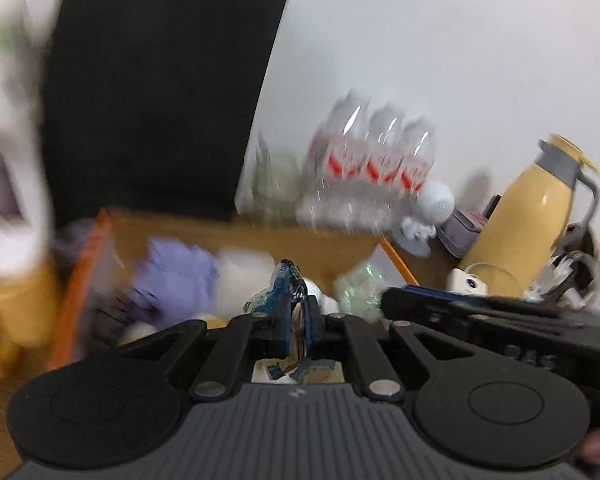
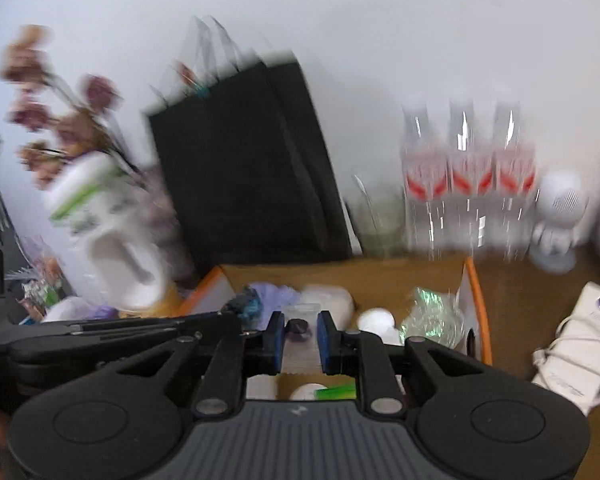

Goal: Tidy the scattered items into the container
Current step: 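Open both tools to drop the packet and wrapper into the box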

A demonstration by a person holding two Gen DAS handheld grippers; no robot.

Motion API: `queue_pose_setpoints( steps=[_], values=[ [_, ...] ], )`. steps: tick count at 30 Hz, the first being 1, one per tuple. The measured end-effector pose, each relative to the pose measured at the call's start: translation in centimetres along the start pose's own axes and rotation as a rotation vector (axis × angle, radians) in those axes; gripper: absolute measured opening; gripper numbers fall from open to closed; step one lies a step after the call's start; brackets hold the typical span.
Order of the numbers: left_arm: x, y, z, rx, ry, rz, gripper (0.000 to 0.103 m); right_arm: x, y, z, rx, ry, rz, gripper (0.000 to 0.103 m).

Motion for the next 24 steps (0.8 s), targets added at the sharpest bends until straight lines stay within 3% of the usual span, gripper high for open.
queue_pose_setpoints(
  steps=[2,4,8,10,11,16,20,24],
  values=[
    [0.6,-2.7,-0.7,-0.03,0.038,-0.11,0.007,1.1,-3.1,1.6,-0.001,-0.044,-0.11,0.016],
    [0.9,-5.2,-1.4,0.009,0.023,-0.18,0.007,1.7,-5.8,2.7,-0.015,-0.084,-0.204,0.016],
    [0.8,-8.3,-2.1,0.046,0.008,-0.258,0.01,2.1,-10.3,3.4,-0.025,-0.129,-0.343,0.016],
    [0.5,-8.9,-2.0,0.041,0.006,-0.285,0.027,1.9,-12.1,3.6,-0.032,-0.137,-0.4,0.016],
    [0.5,-9.1,-2.0,0.044,0.015,-0.295,0.031,1.7,-12.9,3.6,-0.048,-0.133,-0.425,0.017],
    [0.7,-7.9,-2.7,0.051,0.016,-0.297,0.035,0.7,-14.5,3.6,-0.09,-0.127,-0.513,0.02],
    [1.6,-5.6,-3.4,0.075,0.031,-0.276,0.042,0.5,-13.8,3.8,-0.08,-0.182,-0.535,0.04],
    [3.2,-3.0,-4.3,0.151,0.063,-0.256,0.066,1.5,-11.2,3.3,-0.119,-0.149,-0.519,0.046]
  ],
)
Point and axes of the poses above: each gripper's, at about its wrist camera, not at the fingertips, and y roughly against the way its jaws point, z to its right, x to its top, the point moved 9 cm from there along -y, roughly the way its jaws point, and after that the axes turned 8 degrees about -z, right-handed, at the moved point
